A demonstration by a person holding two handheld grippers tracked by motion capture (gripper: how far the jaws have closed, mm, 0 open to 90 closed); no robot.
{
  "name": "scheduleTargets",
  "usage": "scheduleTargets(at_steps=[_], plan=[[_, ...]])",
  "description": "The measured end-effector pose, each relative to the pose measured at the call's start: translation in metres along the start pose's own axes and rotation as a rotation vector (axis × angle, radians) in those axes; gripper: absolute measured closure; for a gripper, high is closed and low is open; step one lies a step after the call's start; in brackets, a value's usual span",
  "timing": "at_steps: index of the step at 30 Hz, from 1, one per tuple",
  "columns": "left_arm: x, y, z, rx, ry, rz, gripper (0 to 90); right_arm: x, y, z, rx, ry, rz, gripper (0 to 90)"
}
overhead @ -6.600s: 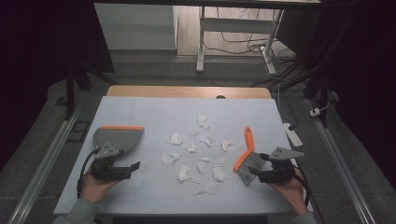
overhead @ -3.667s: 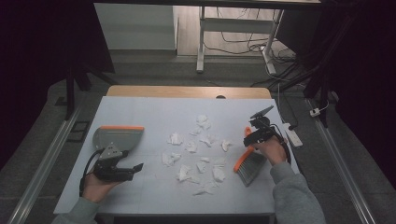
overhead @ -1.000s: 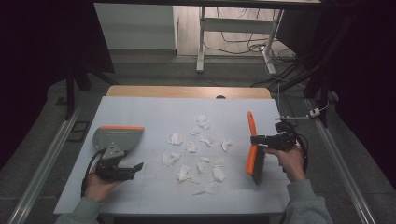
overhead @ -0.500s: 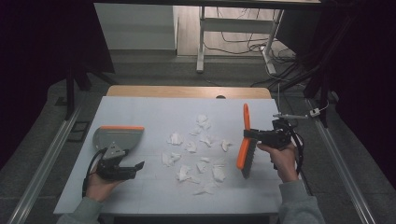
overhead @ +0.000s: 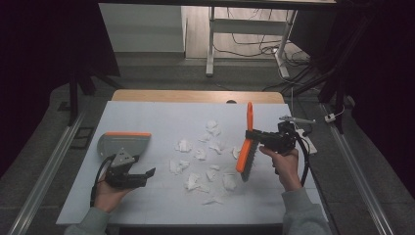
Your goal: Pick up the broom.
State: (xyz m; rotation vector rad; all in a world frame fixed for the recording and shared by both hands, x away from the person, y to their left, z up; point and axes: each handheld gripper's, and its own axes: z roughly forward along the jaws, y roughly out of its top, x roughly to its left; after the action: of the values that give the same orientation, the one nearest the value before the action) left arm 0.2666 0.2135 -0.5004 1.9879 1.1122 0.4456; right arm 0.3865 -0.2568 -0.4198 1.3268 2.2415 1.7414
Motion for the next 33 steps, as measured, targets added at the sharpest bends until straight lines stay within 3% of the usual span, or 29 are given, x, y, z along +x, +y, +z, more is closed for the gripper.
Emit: scheduleTargets(at_steps=[12,24,33], plan=[[-0.011,0.011,0.0,-0.027,-0.041,0.024,22.1,0.019,0.001,0.008,-0.08,0.005,0.0,70.8],[-0.041,0.04,0.016,-0.048,-0.113,0.09,22.1,0.034,-0.001,0.018,-0.132,-0.022,-0.008,70.8],[-0.075,0.066,0.026,-0.083,-0.194,0.146,22.0,0.044,-0.006,0.033,-0.151,-0.028,-0.015,70.8]])
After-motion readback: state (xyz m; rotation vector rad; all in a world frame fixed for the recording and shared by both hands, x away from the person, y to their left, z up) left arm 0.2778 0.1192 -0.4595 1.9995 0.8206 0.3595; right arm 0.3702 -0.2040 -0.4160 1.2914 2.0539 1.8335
